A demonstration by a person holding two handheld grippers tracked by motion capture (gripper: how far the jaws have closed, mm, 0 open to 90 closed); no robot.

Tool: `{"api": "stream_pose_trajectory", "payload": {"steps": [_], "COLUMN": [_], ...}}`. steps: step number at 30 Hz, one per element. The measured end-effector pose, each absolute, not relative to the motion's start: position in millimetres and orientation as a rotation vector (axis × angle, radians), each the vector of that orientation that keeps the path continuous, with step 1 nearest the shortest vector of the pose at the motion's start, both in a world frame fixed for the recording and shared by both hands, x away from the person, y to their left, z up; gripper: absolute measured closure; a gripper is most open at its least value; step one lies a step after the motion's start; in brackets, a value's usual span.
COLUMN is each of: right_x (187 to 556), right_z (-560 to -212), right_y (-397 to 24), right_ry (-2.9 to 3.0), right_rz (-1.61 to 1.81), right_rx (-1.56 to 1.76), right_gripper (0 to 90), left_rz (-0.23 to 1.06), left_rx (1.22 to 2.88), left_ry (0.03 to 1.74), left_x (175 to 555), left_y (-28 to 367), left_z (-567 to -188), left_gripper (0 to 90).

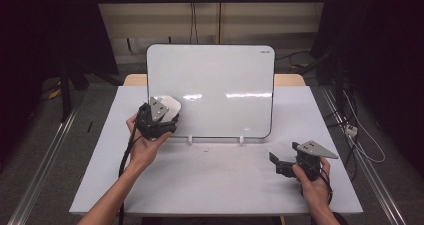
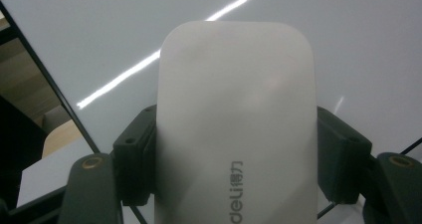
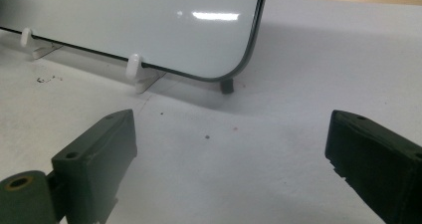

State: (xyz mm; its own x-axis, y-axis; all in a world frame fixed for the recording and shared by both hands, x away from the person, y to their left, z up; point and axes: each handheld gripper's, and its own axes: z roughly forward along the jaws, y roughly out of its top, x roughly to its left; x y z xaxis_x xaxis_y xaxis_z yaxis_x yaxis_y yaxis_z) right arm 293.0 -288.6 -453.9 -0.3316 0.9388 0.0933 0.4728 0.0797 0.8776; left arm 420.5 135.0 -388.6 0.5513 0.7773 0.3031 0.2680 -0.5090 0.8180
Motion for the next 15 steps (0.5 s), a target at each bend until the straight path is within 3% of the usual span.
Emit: {"api": "stream_pose_trajectory", "payload": {"steps": [15], "right_x": [293.7], "right_z": [-454.2], "right_y": [-288.8], "right_ry": [1.855], "right_rz": [1.191], "right_rx": [1.392], "right_gripper": [6.1], "left_rz": [0.979], "left_rx": [2.121], "left_ry": [0.812], "left_x": [429.5], "left_y": [119.7], "left_z": [-408.7], "left_gripper": [30.4]}}
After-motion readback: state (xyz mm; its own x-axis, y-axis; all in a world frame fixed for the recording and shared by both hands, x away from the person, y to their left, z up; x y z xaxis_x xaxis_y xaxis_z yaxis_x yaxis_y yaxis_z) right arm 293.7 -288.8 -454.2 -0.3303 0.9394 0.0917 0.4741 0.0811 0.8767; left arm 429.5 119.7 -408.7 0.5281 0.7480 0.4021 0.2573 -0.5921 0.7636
